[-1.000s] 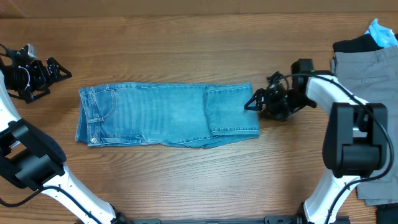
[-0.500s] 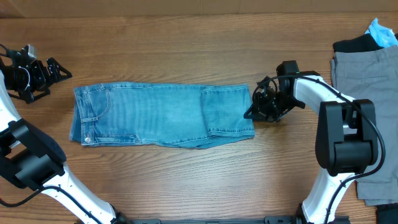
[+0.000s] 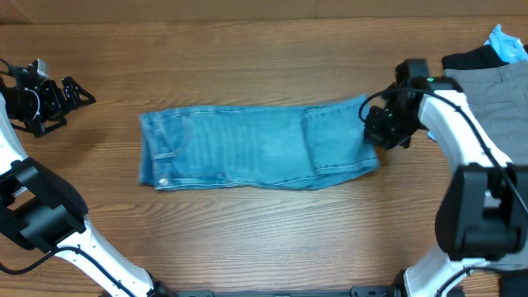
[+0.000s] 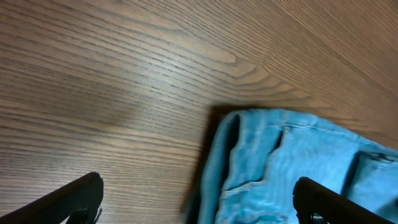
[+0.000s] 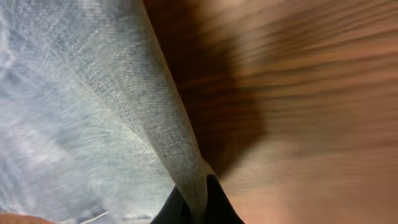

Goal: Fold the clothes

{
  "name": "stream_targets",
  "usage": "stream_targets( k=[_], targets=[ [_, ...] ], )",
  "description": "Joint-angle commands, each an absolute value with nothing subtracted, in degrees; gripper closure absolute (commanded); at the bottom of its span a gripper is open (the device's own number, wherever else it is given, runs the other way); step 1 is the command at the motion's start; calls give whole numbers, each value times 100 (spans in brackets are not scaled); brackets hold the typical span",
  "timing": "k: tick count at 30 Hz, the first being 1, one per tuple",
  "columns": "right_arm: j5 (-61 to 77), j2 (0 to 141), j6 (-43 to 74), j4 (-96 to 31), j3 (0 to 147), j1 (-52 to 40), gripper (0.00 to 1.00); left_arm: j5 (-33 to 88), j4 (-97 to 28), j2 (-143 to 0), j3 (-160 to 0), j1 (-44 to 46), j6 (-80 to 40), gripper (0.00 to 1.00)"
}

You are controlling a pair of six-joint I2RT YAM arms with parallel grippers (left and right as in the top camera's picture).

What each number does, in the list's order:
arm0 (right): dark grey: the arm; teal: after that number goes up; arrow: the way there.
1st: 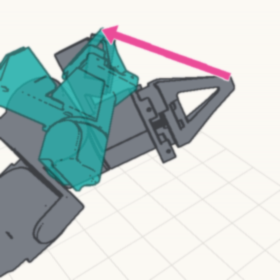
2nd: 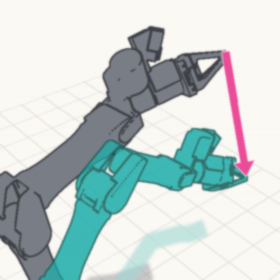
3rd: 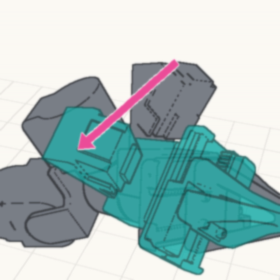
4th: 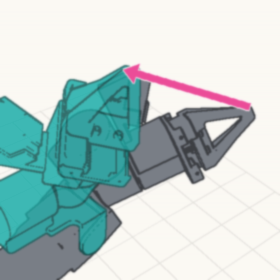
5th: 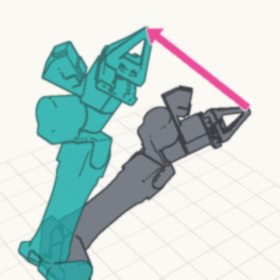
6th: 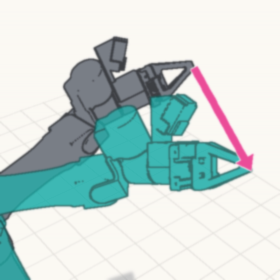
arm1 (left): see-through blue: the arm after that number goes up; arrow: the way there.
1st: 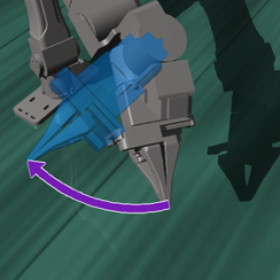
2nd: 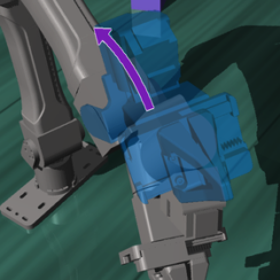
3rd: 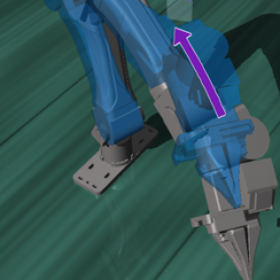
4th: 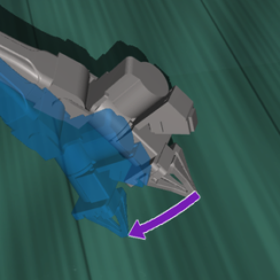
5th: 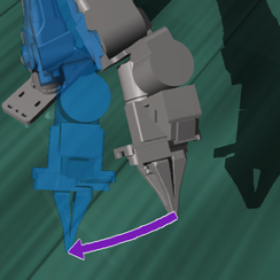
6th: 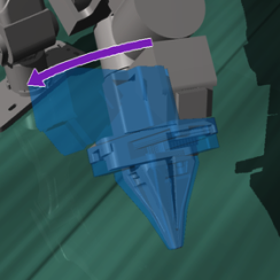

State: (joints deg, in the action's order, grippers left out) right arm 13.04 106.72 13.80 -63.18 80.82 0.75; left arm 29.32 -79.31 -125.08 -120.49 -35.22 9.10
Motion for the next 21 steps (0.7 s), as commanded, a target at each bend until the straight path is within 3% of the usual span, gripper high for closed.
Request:
stream_targets(
  k=[1, 11, 19, 21],
  targets=[
    [362, 10178, 1516, -6490, 8521, 32, 96, 2939, -7924, -12573, -12156, -3468, 875, 0],
    [-1542, 10040, 2115, -6626, 8746, -1304, 96, 2939, -7905, -12573, -12156, -3468, 873, 0],
    [-1291, 10066, 2412, -6320, 8746, -2290, 96, 2941, -7900, -12573, -12156, -3468, 873, 0],
    [-926, 10138, 2412, -6165, 8735, -2460, 91, 2941, -7891, -12573, -12156, -3468, 873, 0]
  ],
)
